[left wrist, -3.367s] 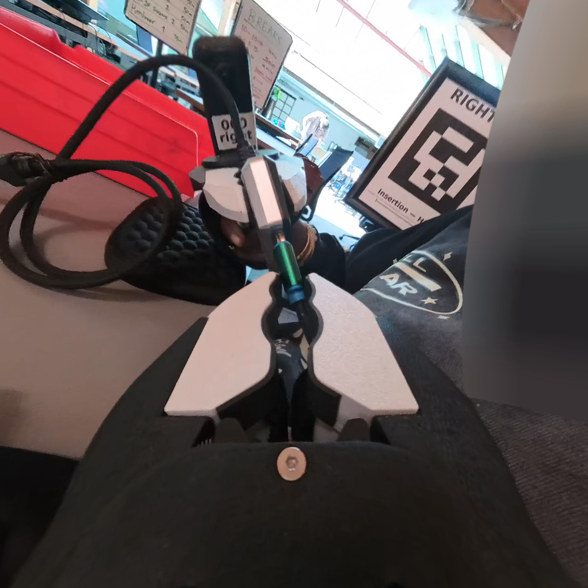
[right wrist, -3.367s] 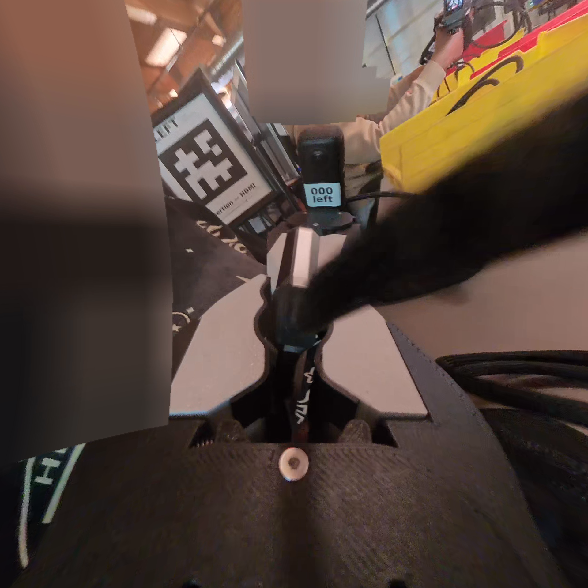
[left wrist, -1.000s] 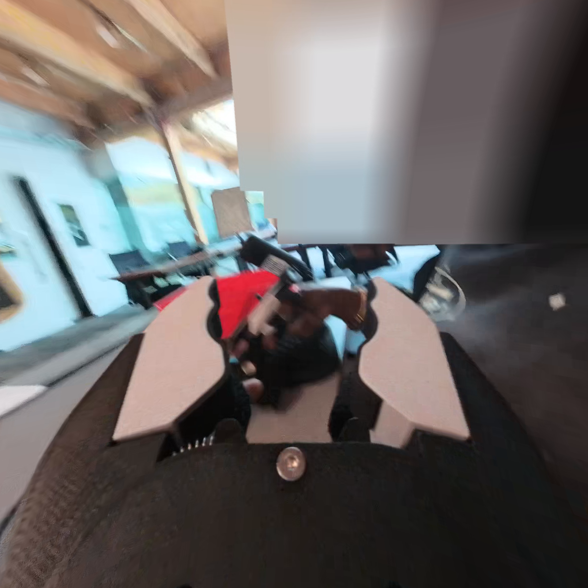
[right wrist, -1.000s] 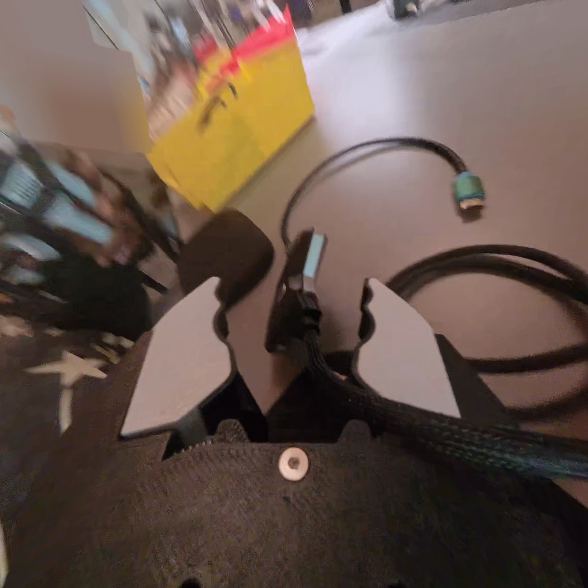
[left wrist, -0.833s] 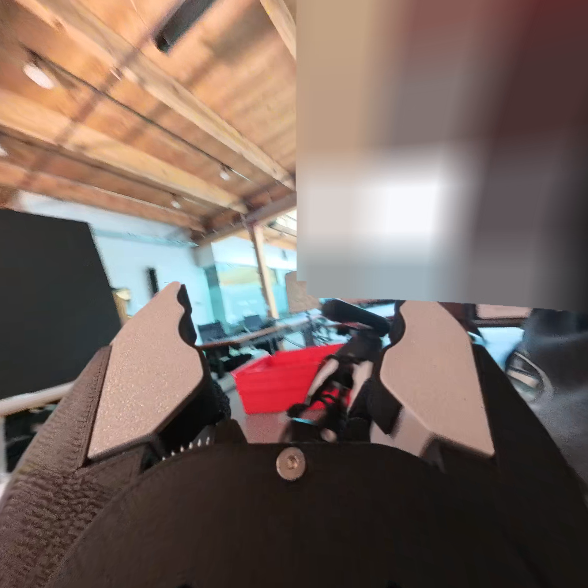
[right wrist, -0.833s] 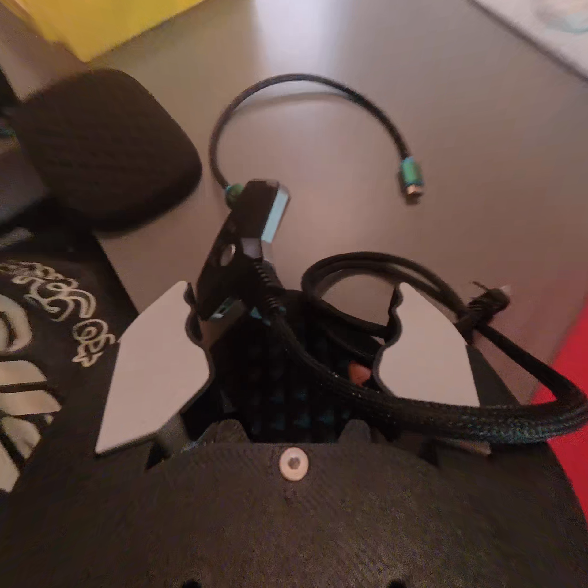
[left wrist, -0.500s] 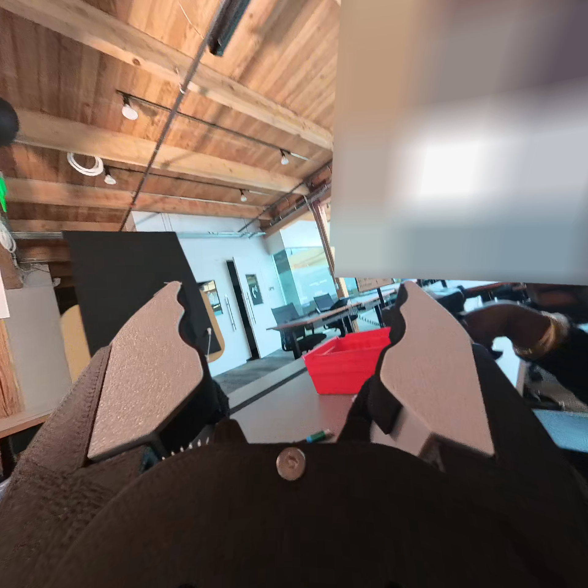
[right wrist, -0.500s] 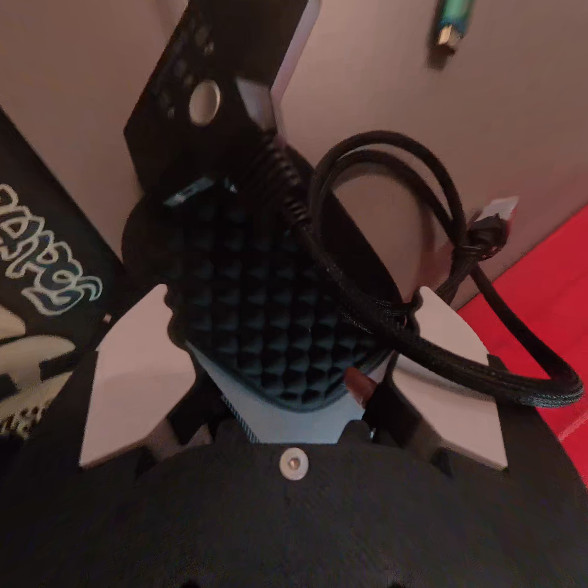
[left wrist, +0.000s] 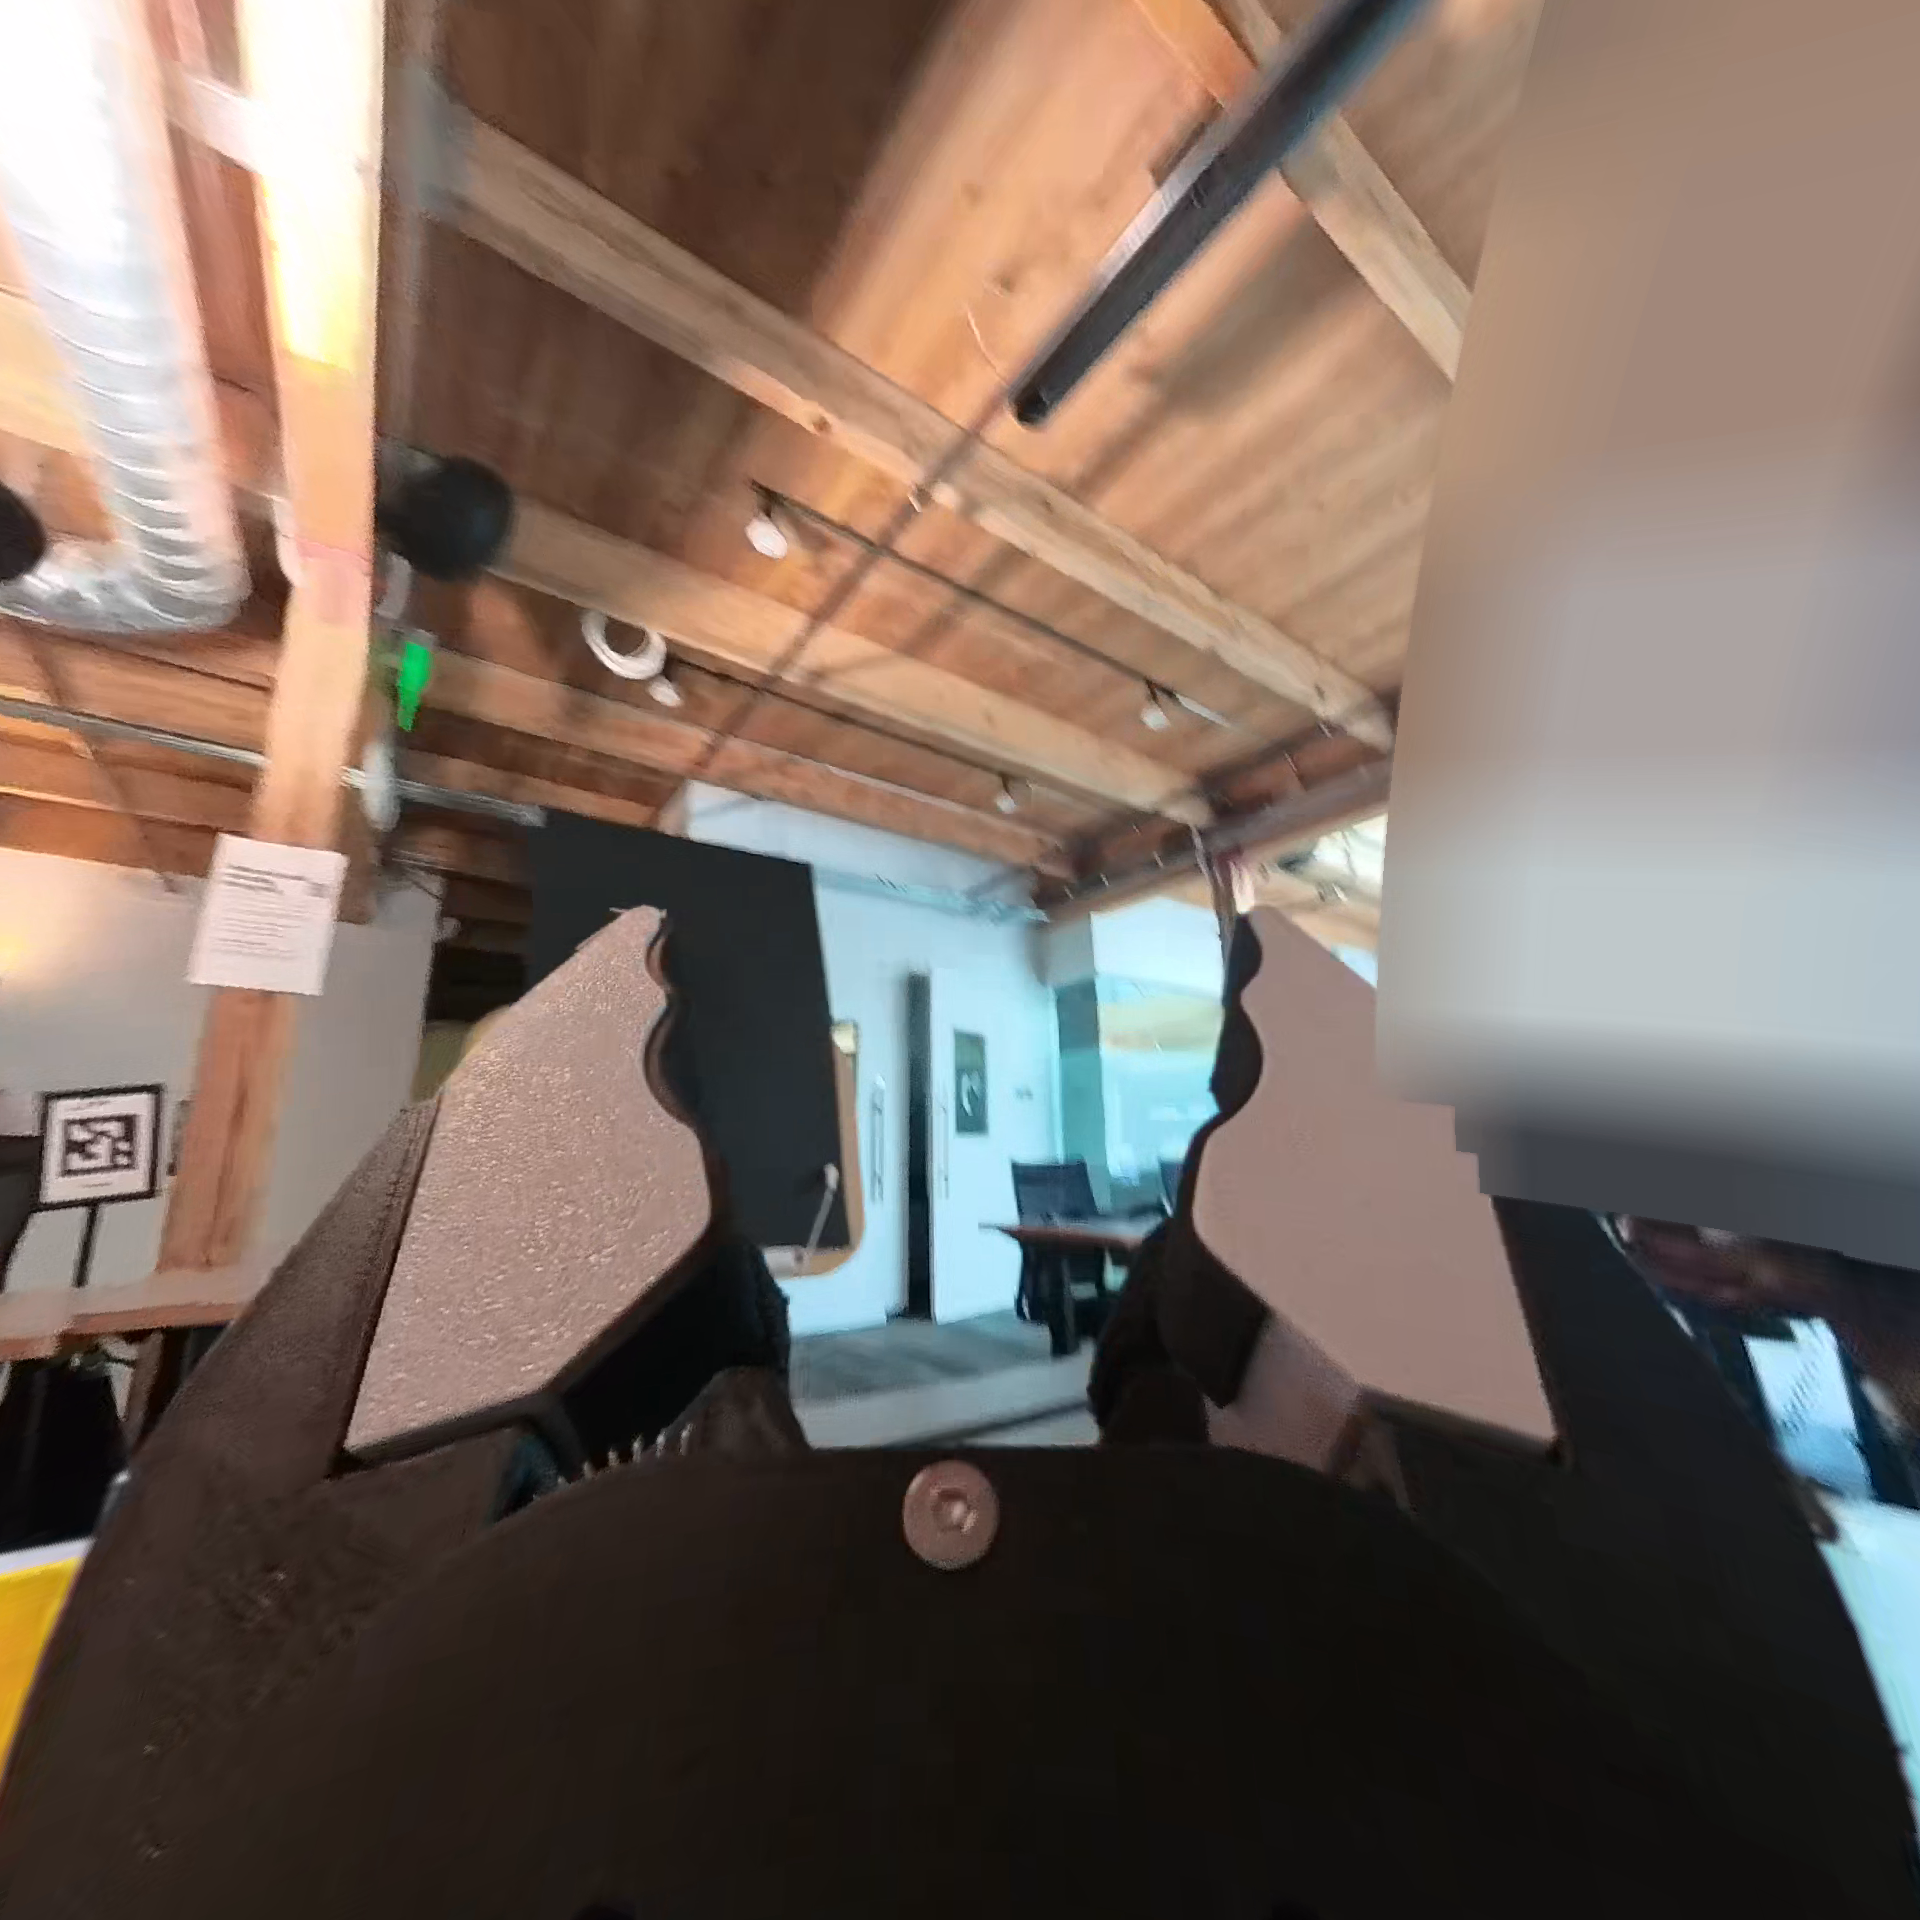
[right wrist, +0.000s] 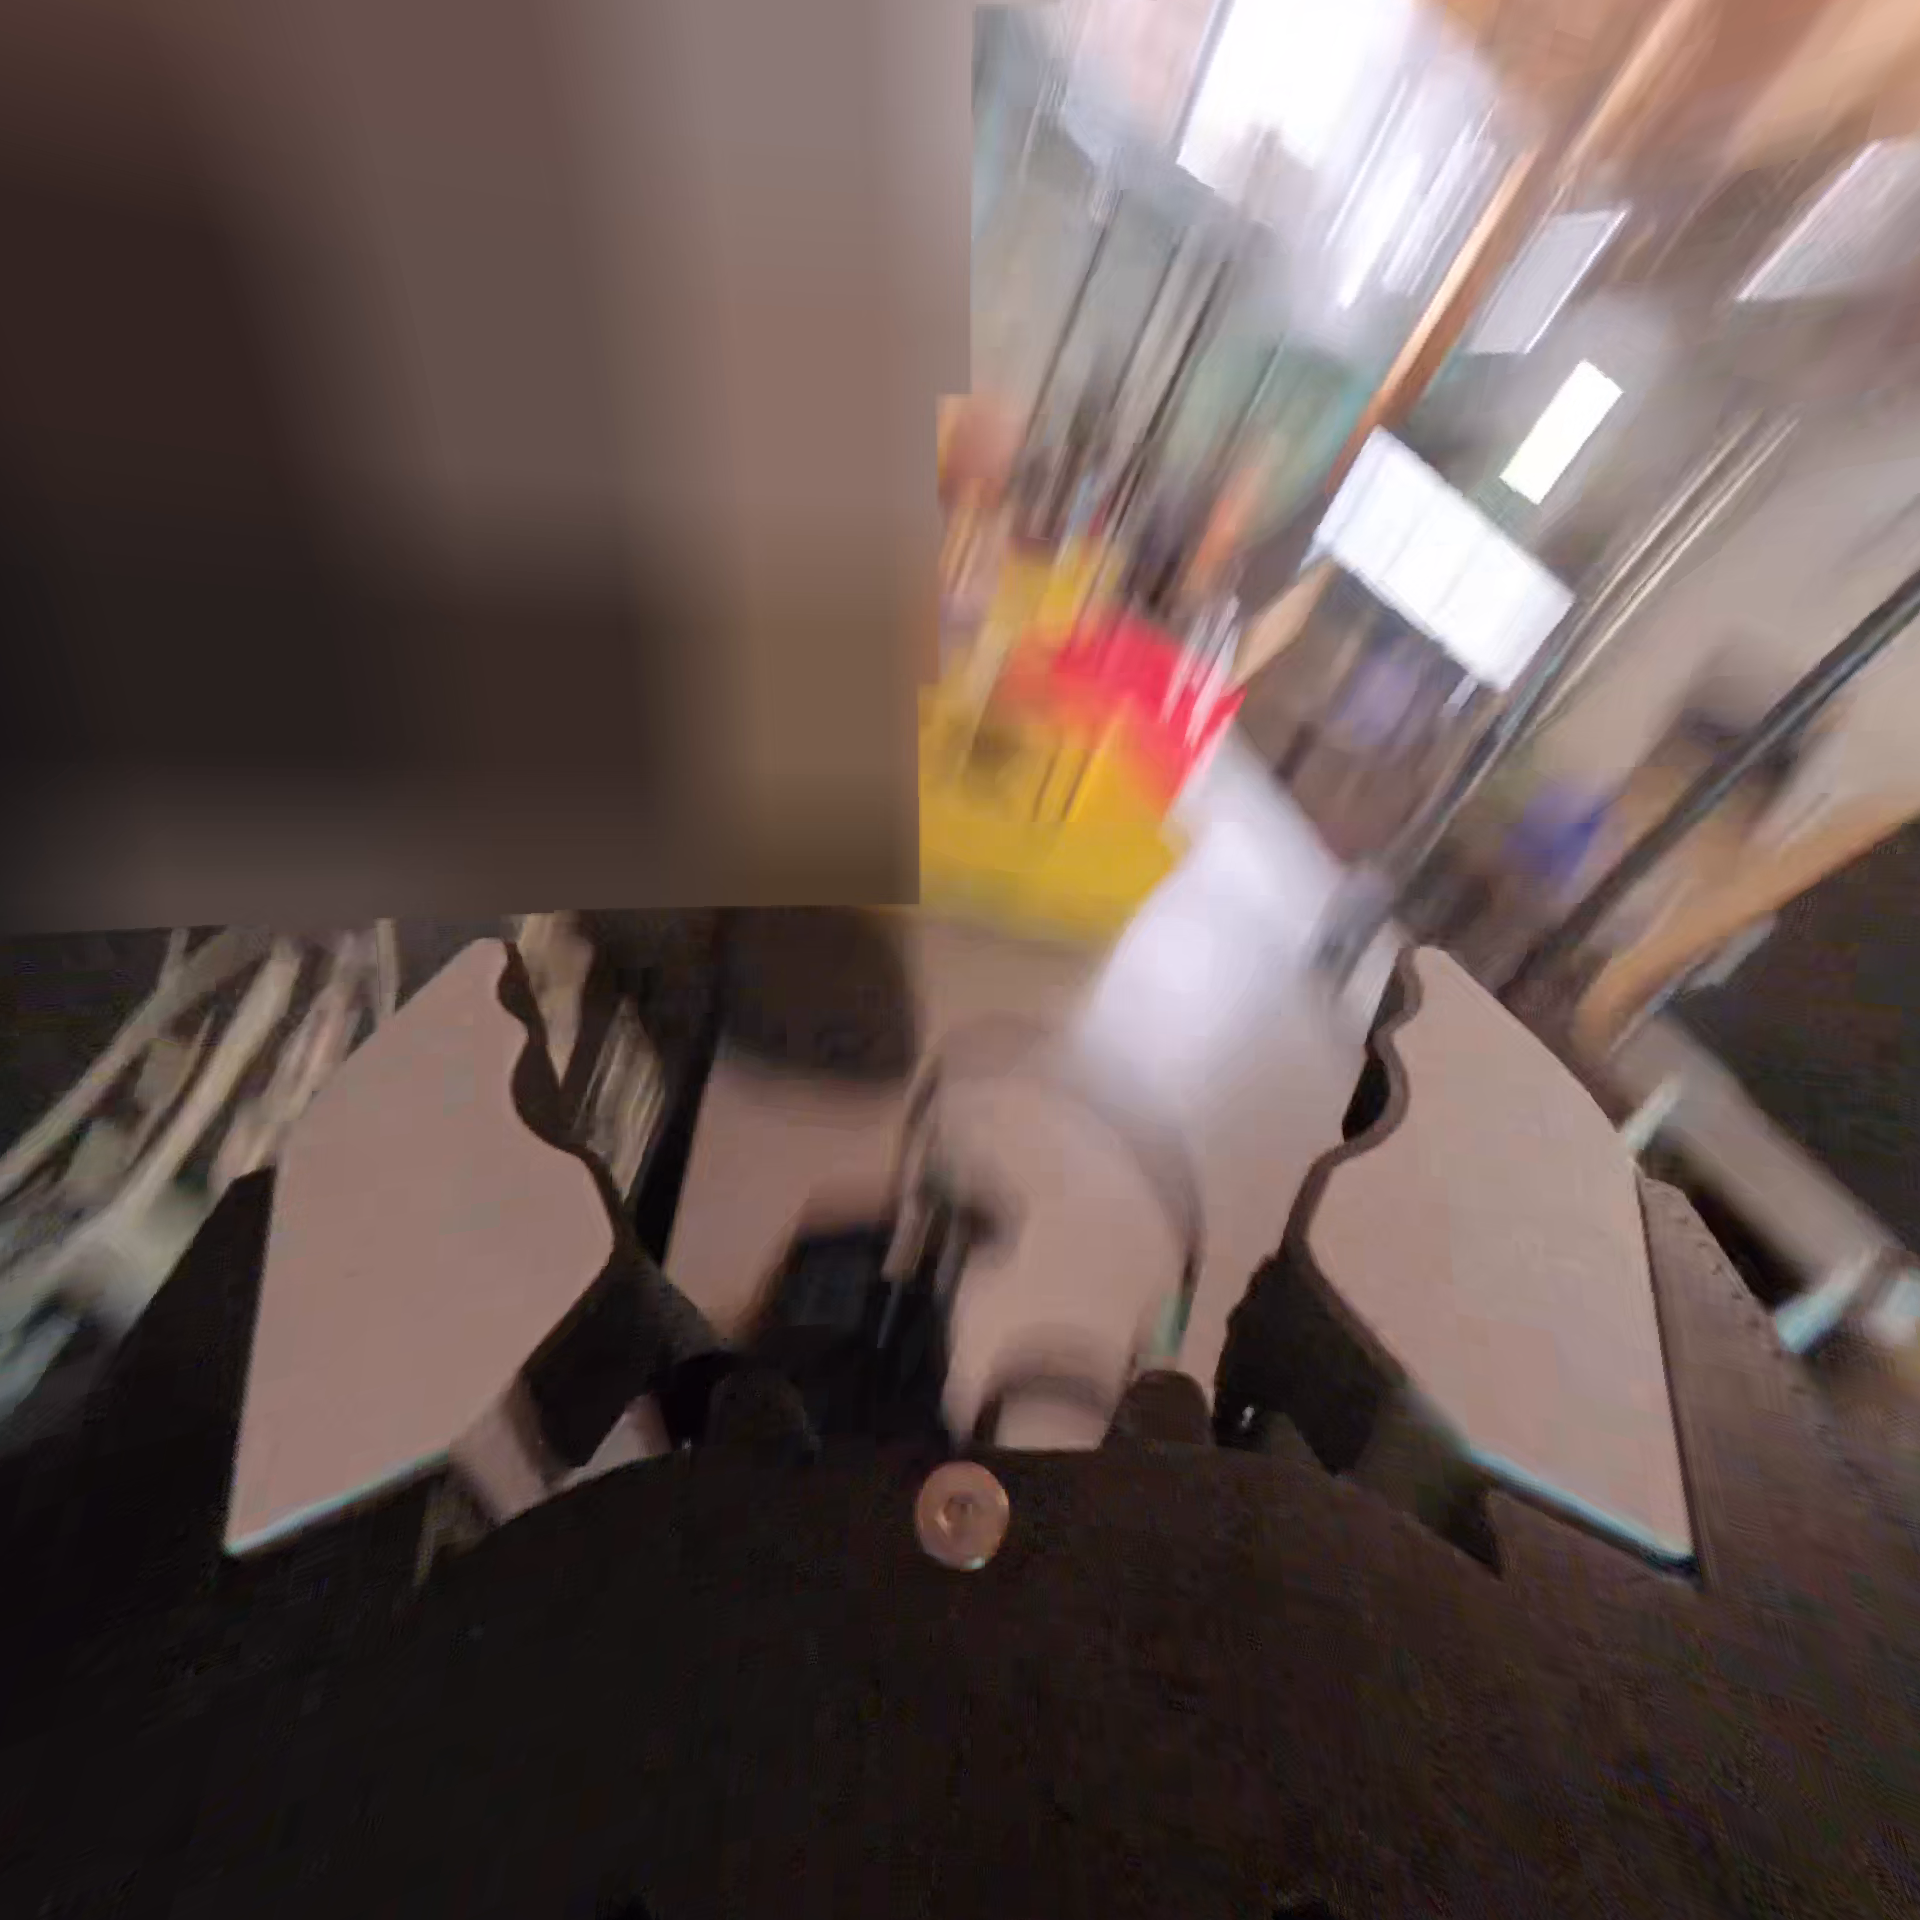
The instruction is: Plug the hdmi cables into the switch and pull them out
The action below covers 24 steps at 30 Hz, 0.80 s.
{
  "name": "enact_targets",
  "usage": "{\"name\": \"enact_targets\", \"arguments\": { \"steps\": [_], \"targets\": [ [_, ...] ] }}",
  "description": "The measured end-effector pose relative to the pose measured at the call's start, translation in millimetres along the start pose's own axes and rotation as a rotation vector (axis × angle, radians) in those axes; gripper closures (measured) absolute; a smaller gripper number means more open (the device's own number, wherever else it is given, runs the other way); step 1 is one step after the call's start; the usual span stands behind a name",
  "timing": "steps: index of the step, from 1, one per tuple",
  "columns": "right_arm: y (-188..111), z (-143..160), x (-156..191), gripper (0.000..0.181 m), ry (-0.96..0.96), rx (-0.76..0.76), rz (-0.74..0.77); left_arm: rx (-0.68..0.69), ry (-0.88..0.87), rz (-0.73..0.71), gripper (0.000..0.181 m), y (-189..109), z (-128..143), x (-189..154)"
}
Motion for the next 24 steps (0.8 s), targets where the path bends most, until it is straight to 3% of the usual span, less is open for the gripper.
{"name": "enact_targets", "arguments": {
  "steps": [1,3,4,5,8,11,15,17,20,22,24],
  "targets": [
    [-8,-25,-7,0.036,-0.034,-0.313,0.123,-0.039,0.003,-0.032,0.083,-2,-6,5],
    [-38,-52,-18,0.039,-0.069,-0.751,0.394,-0.083,0.047,-0.106,0.082,-7,-16,15],
    [-54,-51,-22,0.04,-0.087,-0.884,0.564,-0.094,0.08,-0.138,0.082,-9,-19,18],
    [-62,-46,-16,0.042,-0.152,-0.937,0.629,-0.099,0.113,-0.162,0.085,-11,-22,21],
    [-63,-14,-7,0.046,-0.255,-0.885,0.856,-0.095,0.191,-0.205,0.09,-14,-29,27],
    [-42,31,15,0.066,-0.368,-0.795,0.944,-0.096,0.253,-0.229,0.092,-17,-40,35],
    [20,80,25,0.061,-0.531,-0.484,0.809,-0.022,0.371,-0.194,0.099,-22,-56,48],
    [31,79,28,0.062,-0.635,-0.41,0.814,0.106,0.384,-0.159,0.106,-26,-58,56],
    [33,82,28,0.064,-0.617,-0.414,0.803,0.405,0.444,-0.141,0.108,-37,-47,76],
    [28,83,23,0.064,-0.574,-0.426,0.826,0.687,0.556,-0.166,0.108,-52,-31,94],
    [25,85,17,0.065,-0.525,-0.433,0.838,0.903,0.75,-0.282,0.11,-68,-26,123]
  ]
}}
Point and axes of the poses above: each gripper's, where its closed fingertips meet, y out along the fingers, z out of its underside, x = y × z across the jaws, the point moved 5 cm from there along -y, back along the fingers, and after that the axes turned 3 degrees about -y, right-handed, at the moved point
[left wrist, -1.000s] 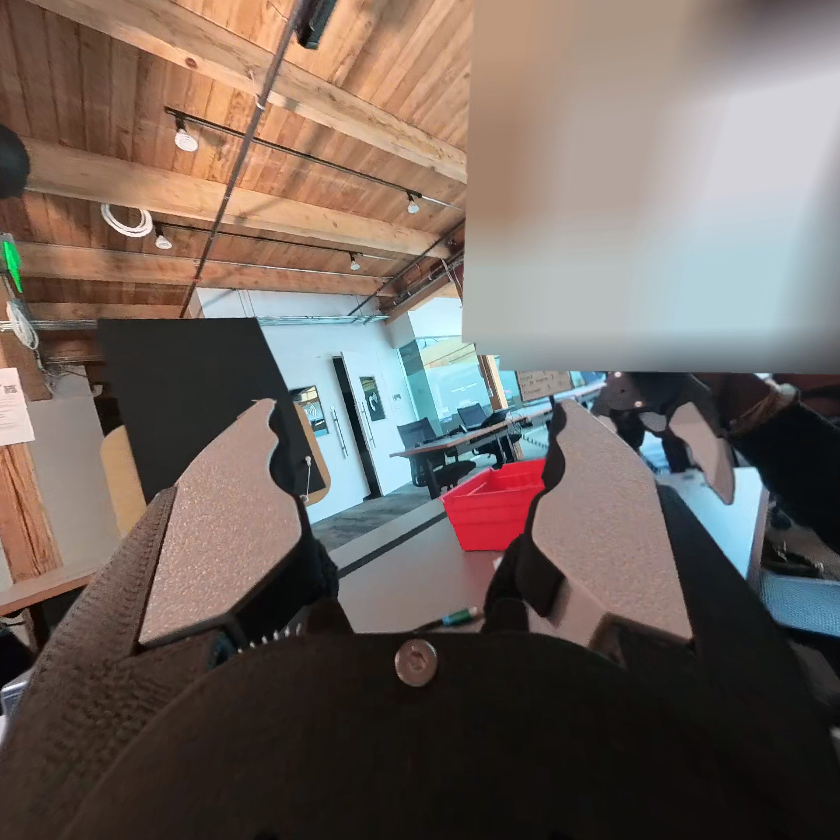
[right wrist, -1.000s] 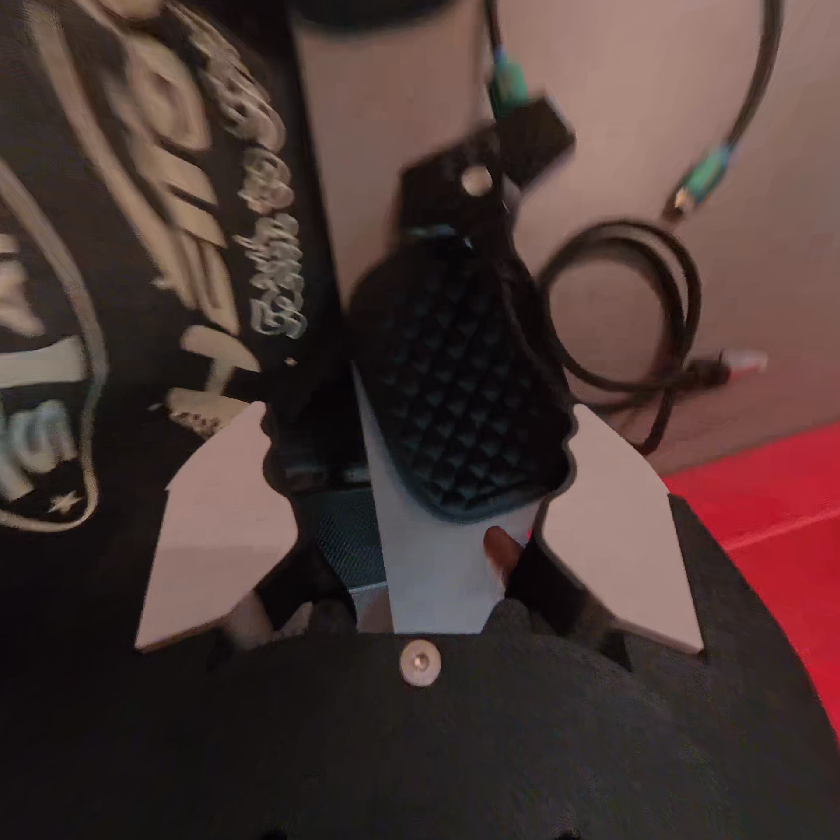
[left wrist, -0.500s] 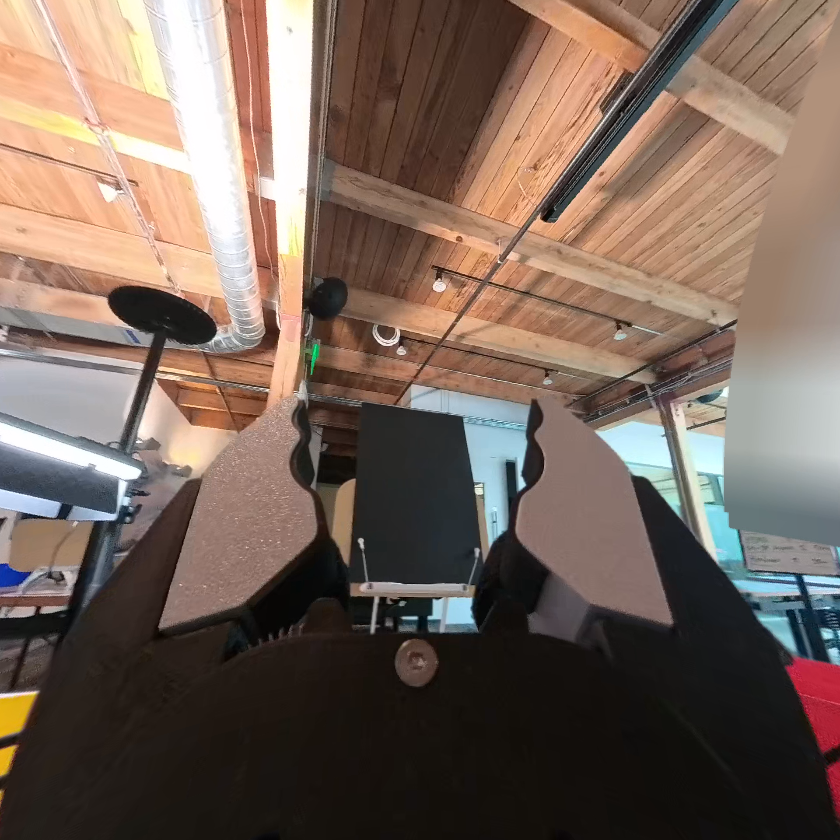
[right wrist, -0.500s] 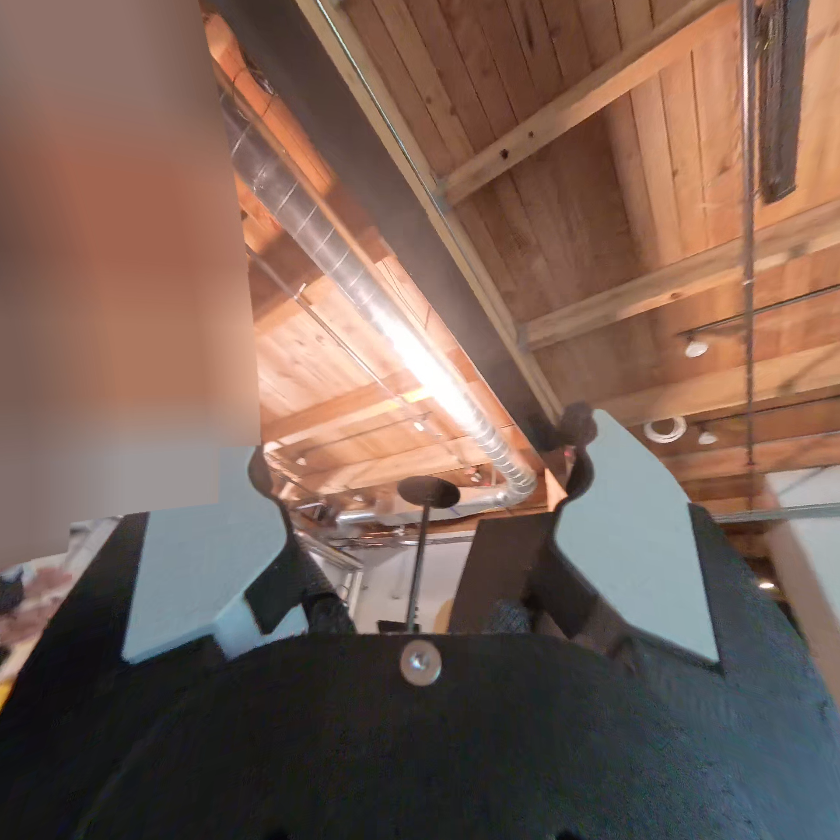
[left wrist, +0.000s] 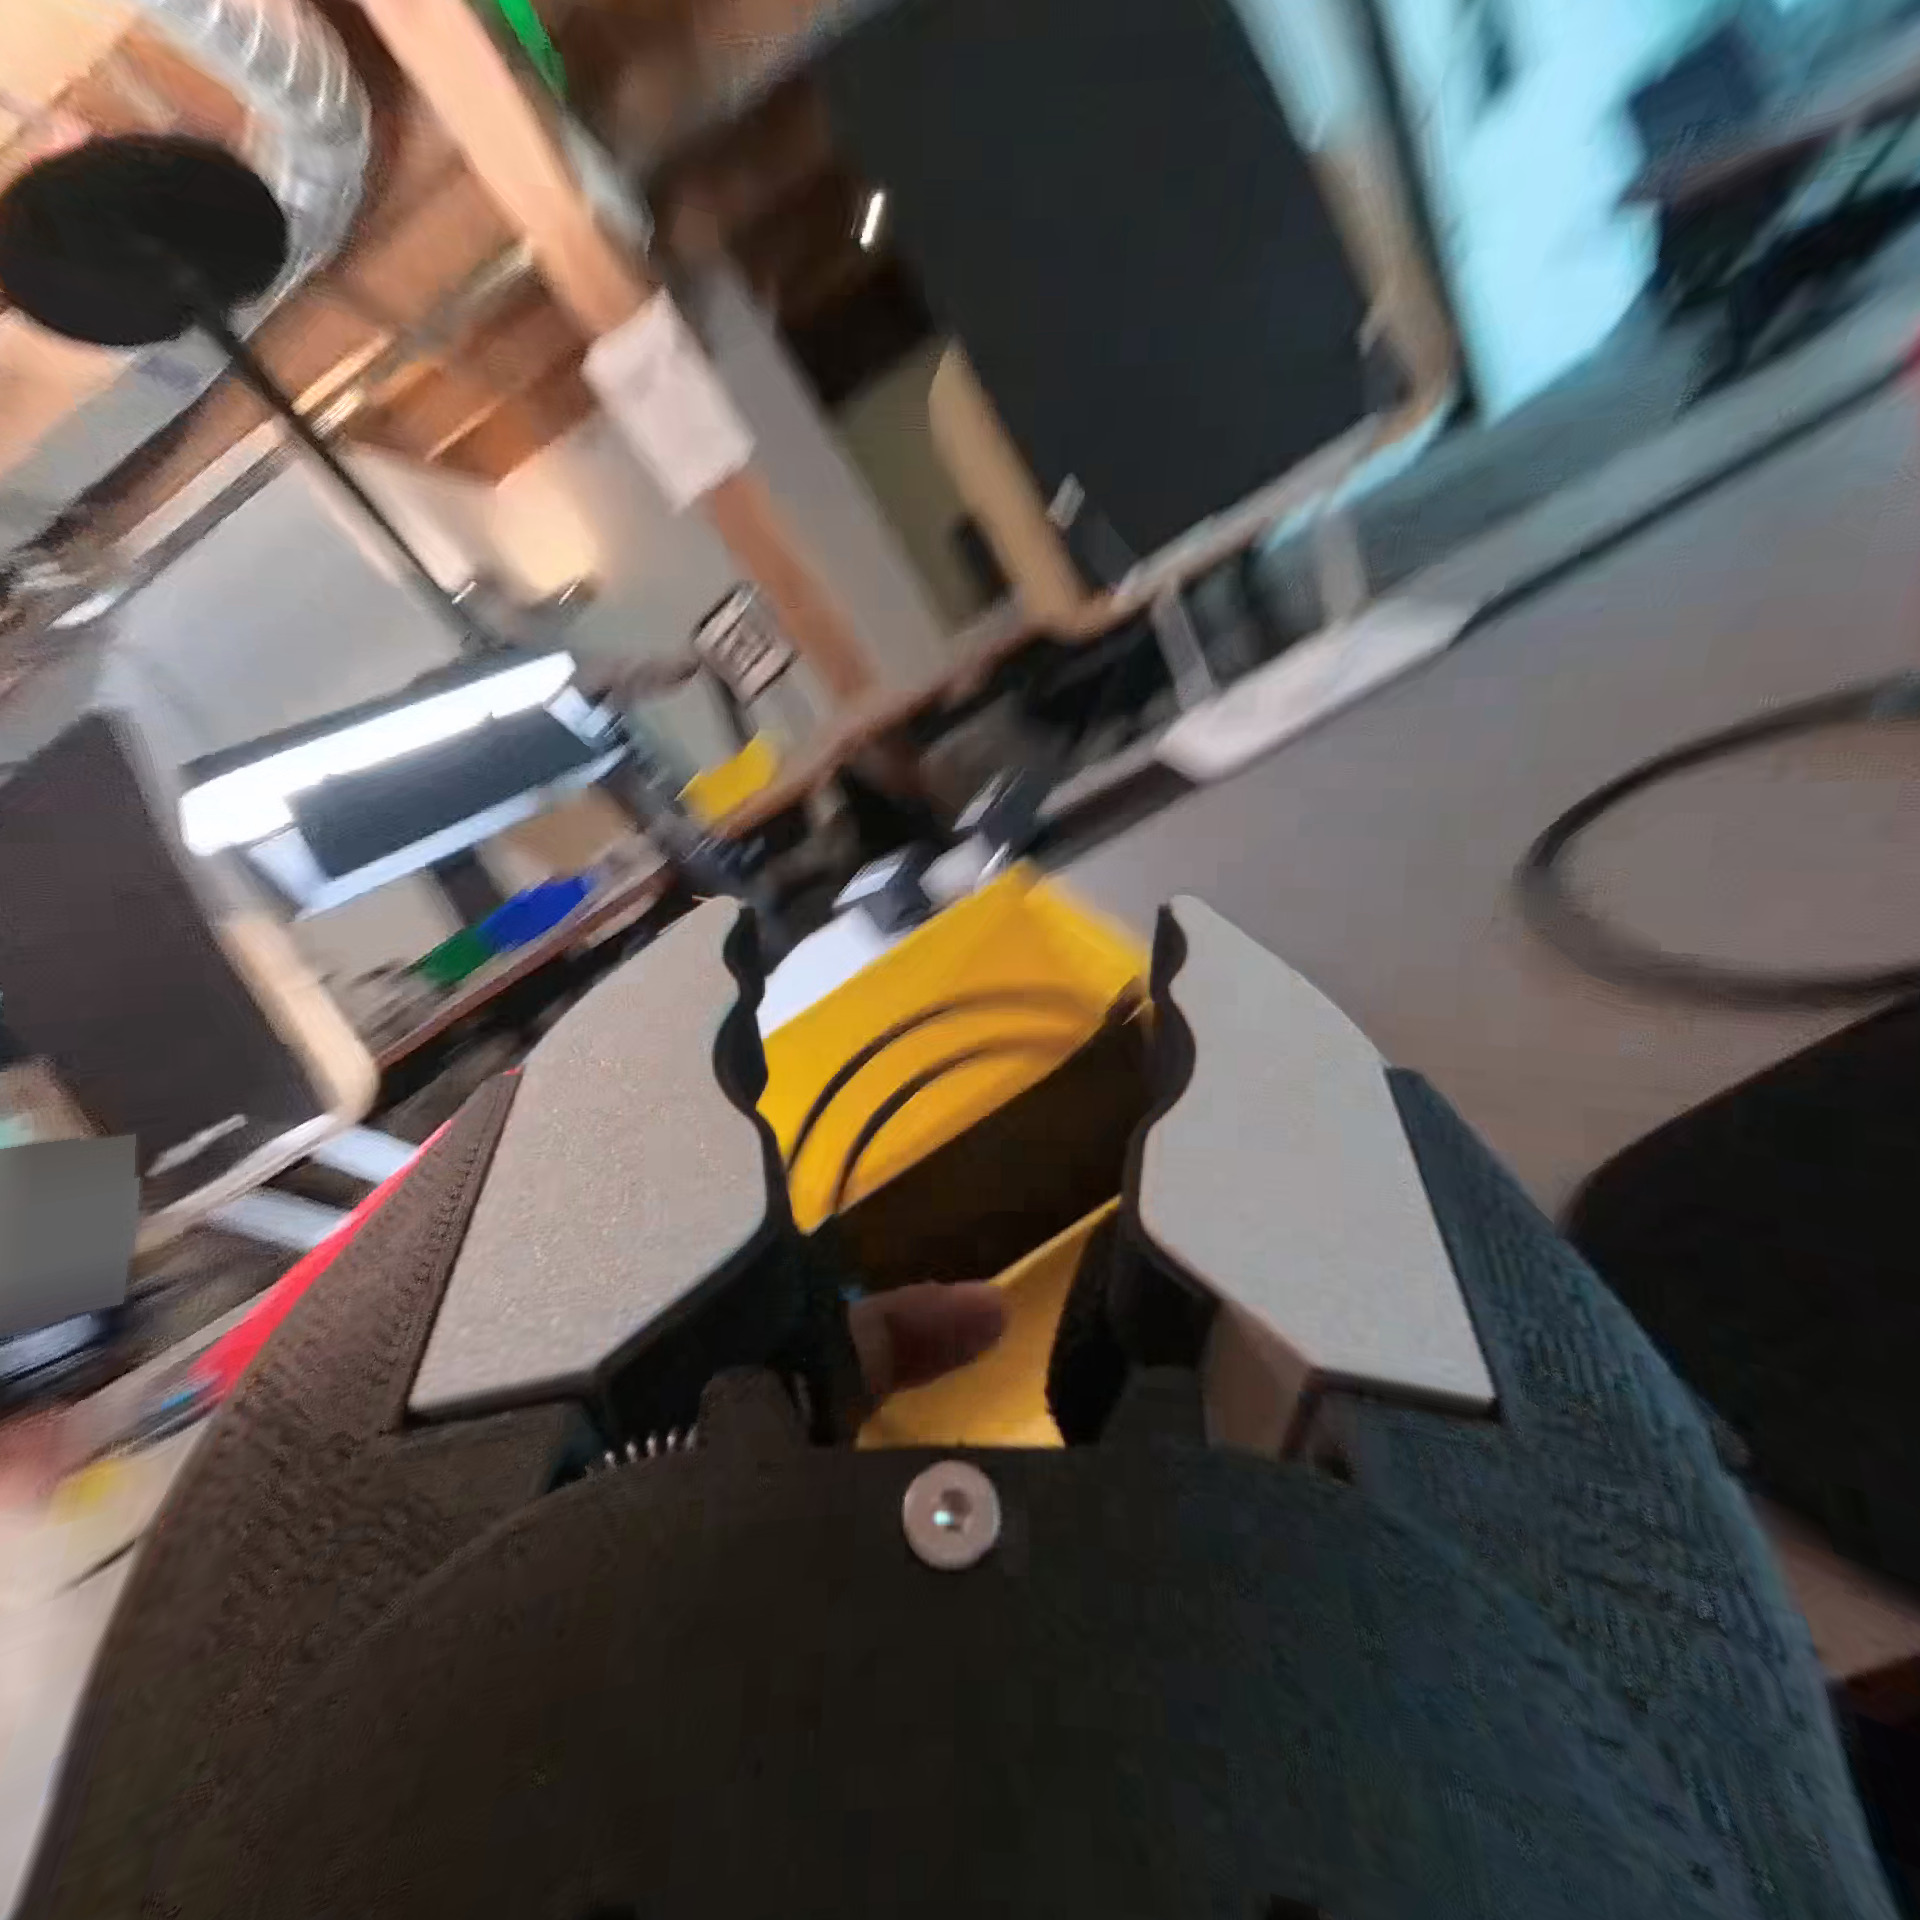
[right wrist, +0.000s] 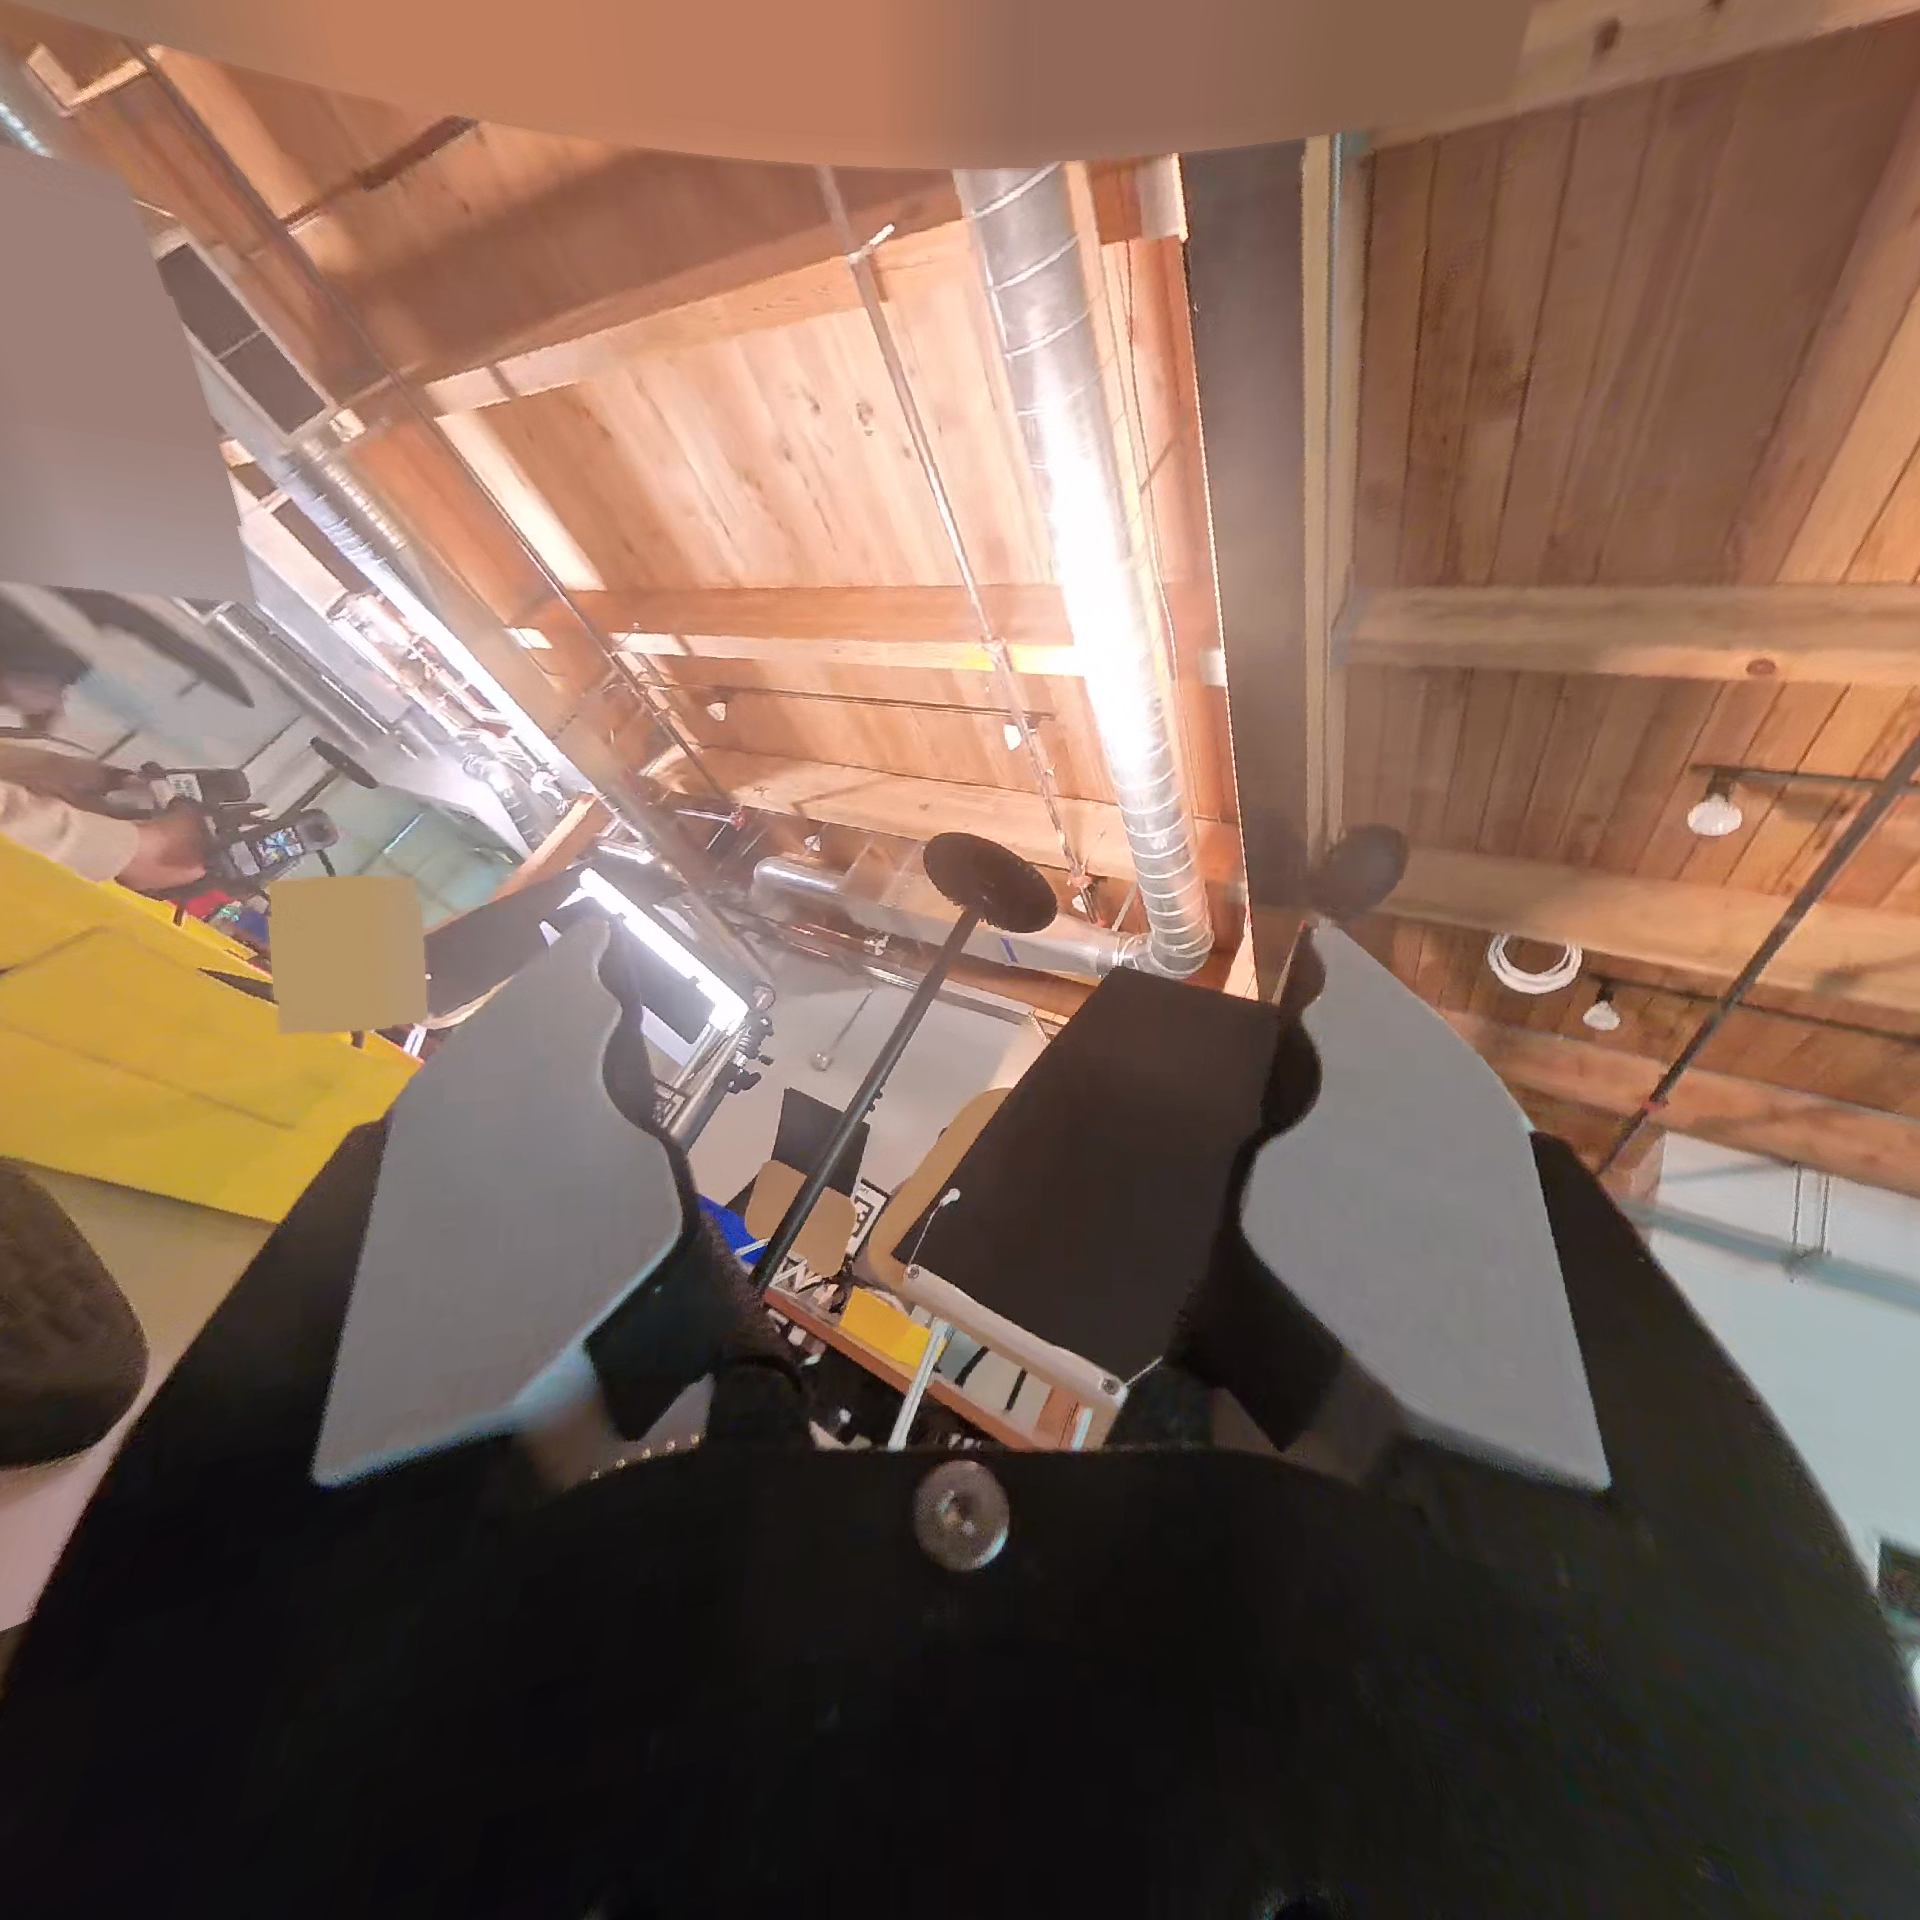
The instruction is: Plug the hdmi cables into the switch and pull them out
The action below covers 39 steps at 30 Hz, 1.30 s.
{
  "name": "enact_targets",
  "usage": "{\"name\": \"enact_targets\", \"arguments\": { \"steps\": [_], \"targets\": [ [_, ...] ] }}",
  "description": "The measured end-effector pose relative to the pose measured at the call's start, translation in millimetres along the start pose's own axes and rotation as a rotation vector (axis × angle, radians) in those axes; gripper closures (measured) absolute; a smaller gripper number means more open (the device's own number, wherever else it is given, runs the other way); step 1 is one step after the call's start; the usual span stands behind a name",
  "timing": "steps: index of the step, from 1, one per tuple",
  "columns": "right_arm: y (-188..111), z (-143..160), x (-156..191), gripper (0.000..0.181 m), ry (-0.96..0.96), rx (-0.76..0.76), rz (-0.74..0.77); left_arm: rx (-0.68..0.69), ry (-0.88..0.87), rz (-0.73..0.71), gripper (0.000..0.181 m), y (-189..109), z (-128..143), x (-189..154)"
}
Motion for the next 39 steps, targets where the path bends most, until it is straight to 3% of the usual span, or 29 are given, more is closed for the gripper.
{"name": "enact_targets", "arguments": {
  "steps": [3,5,7,9,14,22,25,26,30,39],
  "targets": [
    [0,3,-3,0.065,0.026,0.015,0.008,0.321,0.108,-0.029,0.111,23,43,22],
    [0,4,-2,0.067,0.031,0.017,0.003,0.43,0.116,-0.033,0.116,45,63,37],
    [0,6,-2,0.067,0.048,0.022,-0.005,0.474,0.124,-0.047,0.127,72,74,53],
    [0,7,-4,0.068,0.064,0.03,0.003,0.532,0.074,0.043,0.138,97,85,61],
    [-1,10,-11,0.071,0.12,0.038,0.034,0.652,0.061,0.221,0.138,137,105,80],
    [-2,12,-12,0.074,0.131,0.047,0.036,0.813,0.11,0.427,0.142,149,134,69],
    [-2,12,-10,0.076,0.121,0.052,0.025,0.856,0.124,0.447,0.162,149,141,67],
    [-2,13,-10,0.076,0.12,0.054,0.024,0.867,0.14,0.422,0.172,149,142,69],
    [-2,14,-11,0.077,0.13,0.059,0.03,0.831,0.164,0.377,0.174,139,123,74],
    [-2,14,-13,0.079,0.15,0.059,0.035,0.596,0.276,0.173,0.175,102,33,92]
  ]
}}
Point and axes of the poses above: each gripper's, where its closed fingertips meet, y out along the fingers, z out of its underside, x = y × z across the jaws, the point moved 5 cm from there along -y, back along the fingers, and after that the axes turned 3 degrees about -y, right-handed, at the moved point
